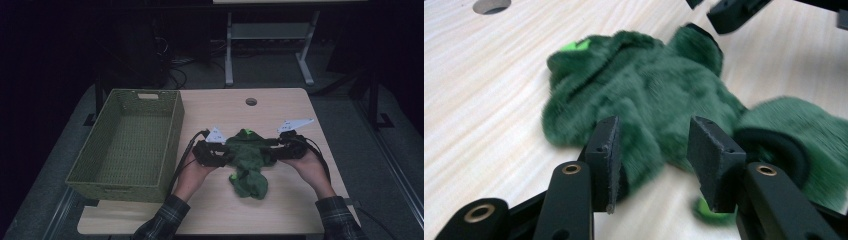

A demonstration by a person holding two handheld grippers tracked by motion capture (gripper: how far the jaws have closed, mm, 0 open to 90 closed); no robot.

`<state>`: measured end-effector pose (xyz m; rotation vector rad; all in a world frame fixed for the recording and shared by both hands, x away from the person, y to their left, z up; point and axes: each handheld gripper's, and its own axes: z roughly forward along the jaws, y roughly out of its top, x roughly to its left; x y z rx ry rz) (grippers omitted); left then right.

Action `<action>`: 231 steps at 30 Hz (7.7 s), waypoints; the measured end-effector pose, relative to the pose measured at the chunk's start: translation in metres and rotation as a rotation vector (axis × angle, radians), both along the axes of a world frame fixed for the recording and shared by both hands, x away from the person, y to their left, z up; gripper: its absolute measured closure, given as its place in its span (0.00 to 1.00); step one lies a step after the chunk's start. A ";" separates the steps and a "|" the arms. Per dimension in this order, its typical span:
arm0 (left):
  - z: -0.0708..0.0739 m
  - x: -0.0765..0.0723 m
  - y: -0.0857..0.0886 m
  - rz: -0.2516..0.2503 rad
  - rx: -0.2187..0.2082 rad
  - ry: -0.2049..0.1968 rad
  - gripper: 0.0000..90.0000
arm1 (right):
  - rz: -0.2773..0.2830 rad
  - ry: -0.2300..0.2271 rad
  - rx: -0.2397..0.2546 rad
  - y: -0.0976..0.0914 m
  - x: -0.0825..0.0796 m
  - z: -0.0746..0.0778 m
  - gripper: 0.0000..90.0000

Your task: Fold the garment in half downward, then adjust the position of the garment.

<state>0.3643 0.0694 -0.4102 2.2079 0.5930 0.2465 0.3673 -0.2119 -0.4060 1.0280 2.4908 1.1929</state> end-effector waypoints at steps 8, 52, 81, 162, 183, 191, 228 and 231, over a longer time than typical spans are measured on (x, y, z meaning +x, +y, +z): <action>-0.006 0.038 -0.006 0.061 0.021 0.009 0.63 | -0.046 0.011 0.003 -0.006 0.026 -0.009 0.59; -0.043 0.089 -0.016 0.114 0.065 0.111 0.96 | -0.134 0.112 -0.026 -0.006 0.066 -0.048 0.97; 0.040 0.058 -0.001 0.082 -0.111 -0.028 0.96 | -0.106 -0.051 0.067 -0.016 0.034 0.025 0.97; -0.011 -0.073 0.016 -0.111 -0.066 0.044 0.98 | 0.034 -0.015 0.081 -0.022 -0.115 -0.027 0.93; -0.053 -0.023 -0.014 -0.077 0.056 0.121 1.00 | 0.029 0.079 -0.009 0.003 -0.065 -0.057 1.00; -0.056 -0.022 -0.015 -0.079 0.067 0.114 1.00 | 0.034 0.101 -0.024 0.001 -0.067 -0.066 1.00; -0.043 -0.081 -0.024 -0.239 -0.052 0.191 1.00 | -0.054 0.052 0.035 -0.005 0.024 -0.044 1.00; -0.048 -0.079 -0.030 -0.240 -0.031 0.181 1.00 | -0.039 0.082 0.002 0.002 0.029 -0.051 1.00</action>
